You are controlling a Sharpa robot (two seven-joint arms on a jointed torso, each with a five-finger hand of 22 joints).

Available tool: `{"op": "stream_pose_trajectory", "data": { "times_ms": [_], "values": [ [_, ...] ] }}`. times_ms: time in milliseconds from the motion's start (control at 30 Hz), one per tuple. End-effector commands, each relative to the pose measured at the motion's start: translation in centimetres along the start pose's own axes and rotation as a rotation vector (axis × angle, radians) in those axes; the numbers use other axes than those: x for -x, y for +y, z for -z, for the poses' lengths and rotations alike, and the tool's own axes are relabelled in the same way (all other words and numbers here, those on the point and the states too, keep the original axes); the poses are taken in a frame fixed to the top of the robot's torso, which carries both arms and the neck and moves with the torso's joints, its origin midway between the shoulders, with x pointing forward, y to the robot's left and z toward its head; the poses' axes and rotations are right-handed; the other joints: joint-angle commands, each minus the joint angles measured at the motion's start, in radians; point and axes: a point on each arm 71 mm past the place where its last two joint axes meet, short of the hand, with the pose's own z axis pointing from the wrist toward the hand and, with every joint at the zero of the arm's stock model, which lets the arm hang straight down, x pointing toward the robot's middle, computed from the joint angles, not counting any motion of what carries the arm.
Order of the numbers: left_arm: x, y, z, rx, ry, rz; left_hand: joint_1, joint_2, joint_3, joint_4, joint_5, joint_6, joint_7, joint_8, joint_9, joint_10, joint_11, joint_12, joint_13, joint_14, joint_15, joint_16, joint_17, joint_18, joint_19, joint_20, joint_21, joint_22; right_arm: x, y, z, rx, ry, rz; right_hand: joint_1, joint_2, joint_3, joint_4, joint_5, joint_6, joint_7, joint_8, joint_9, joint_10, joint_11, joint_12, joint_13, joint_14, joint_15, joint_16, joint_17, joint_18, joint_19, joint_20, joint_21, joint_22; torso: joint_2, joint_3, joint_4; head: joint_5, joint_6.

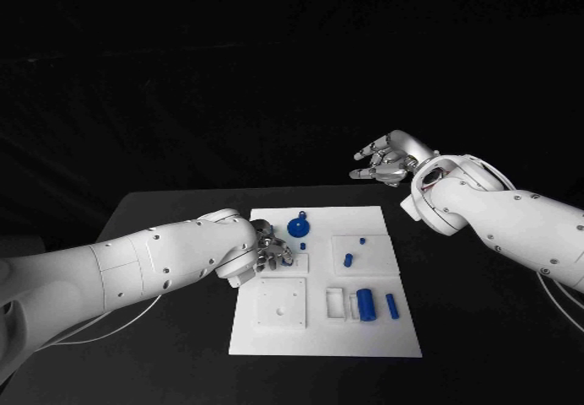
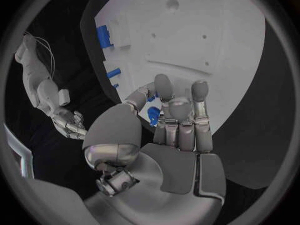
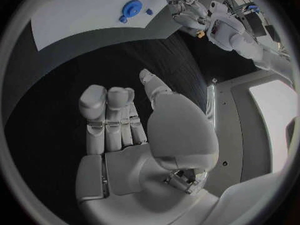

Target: Assemble the parts on the task board

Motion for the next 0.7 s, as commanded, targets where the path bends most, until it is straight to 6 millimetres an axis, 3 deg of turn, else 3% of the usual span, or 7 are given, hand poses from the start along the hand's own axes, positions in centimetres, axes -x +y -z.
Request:
{"op": "stream_pose_trajectory", "data": {
  "times_ms": [33,700],
  "values": [
    [-0.16,-0.08,-0.01,-0.002,0.012,-0.028,0.006,0.006,0.026,-0.018,0.004,0.141,-0.092,0.007,0.336,0.038,-0.015,0.005,-0.002,0.005,0.0,0.006,0.003,-0.01,0.015,0.001,-0.029,0.029,-0.07,0.07,-0.05,0.0,0.006,-0.001,-0.01,-0.001,0.003,-0.003,0.007,0.005,-0.001,-0.005,0.0,-0.001,-0.004,0.004,-0.001,0.001,-0.003,-0.004,-0.001,0.006,0.031,0.005,-0.004,0.104,0.0,0.0002,0.0003,0.0,0.0],
    [0.3,0.58,-0.1,0.023,-0.009,-0.027,0.005,0.015,0.026,-0.013,-0.007,0.142,-0.092,0.007,0.337,0.038,-0.015,0.008,-0.001,0.006,0.001,0.008,0.004,-0.012,0.027,0.001,-0.061,0.063,-0.16,0.03,-0.12,-0.003,0.01,-0.001,-0.015,-0.001,0.004,-0.003,0.011,0.008,-0.002,-0.005,0.0,-0.001,-0.004,0.008,-0.005,0.003,-0.004,-0.002,0.002,0.005,0.032,0.004,0.0,0.105,0.001,0.0014,0.0002,0.002,0.003]
  ]
}}
